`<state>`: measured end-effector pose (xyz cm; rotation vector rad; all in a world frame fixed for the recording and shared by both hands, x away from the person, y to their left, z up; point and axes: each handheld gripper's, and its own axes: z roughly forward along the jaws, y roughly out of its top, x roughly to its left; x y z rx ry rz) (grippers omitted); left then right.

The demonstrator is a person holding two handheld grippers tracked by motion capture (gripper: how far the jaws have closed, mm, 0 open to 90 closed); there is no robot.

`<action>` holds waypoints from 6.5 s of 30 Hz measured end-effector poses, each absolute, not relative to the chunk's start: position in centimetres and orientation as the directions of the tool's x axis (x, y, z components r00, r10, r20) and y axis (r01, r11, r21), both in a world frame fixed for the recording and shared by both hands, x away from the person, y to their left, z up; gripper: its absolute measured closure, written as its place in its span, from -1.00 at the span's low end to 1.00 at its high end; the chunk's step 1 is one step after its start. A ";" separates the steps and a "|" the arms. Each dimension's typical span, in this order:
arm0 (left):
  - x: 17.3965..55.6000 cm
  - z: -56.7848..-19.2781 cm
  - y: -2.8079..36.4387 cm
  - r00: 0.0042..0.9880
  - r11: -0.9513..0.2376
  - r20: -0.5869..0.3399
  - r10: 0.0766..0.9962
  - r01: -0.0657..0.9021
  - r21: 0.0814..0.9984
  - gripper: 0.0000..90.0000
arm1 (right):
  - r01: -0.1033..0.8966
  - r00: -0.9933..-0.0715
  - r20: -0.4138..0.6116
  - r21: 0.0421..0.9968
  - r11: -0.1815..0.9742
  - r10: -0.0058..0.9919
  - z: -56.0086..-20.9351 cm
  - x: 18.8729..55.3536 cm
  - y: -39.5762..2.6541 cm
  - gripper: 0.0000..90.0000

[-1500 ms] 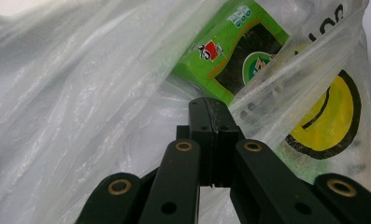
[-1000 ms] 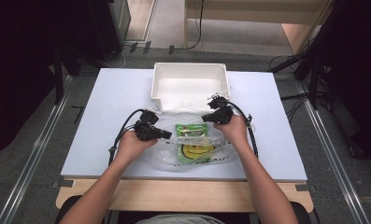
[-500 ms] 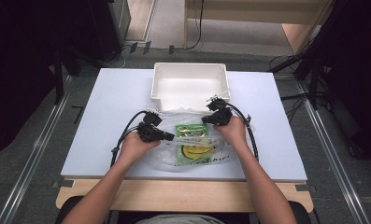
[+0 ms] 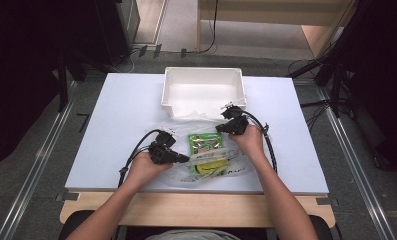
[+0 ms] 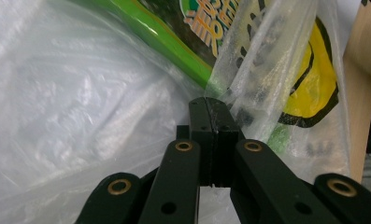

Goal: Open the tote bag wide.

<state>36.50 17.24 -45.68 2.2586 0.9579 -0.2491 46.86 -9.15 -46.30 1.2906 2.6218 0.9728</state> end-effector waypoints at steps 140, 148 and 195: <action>46.2 -43.5 13.8 0.748 -0.583 -0.227 0.623 0.638 0.503 1.00 | 0.666 -0.682 0.250 0.601 0.442 0.688 -43.6 39.3 -12.3 1.00; 47.0 -44.3 14.9 0.734 -0.548 -0.249 0.632 0.651 0.525 1.00 | 0.673 -0.677 0.253 0.593 0.442 0.691 -44.0 39.1 -12.5 1.00; 46.9 -45.5 14.5 0.724 -0.538 -0.237 0.648 0.655 0.531 0.99 | 0.658 -0.727 0.277 0.544 0.521 0.628 -46.6 29.8 -12.7 1.00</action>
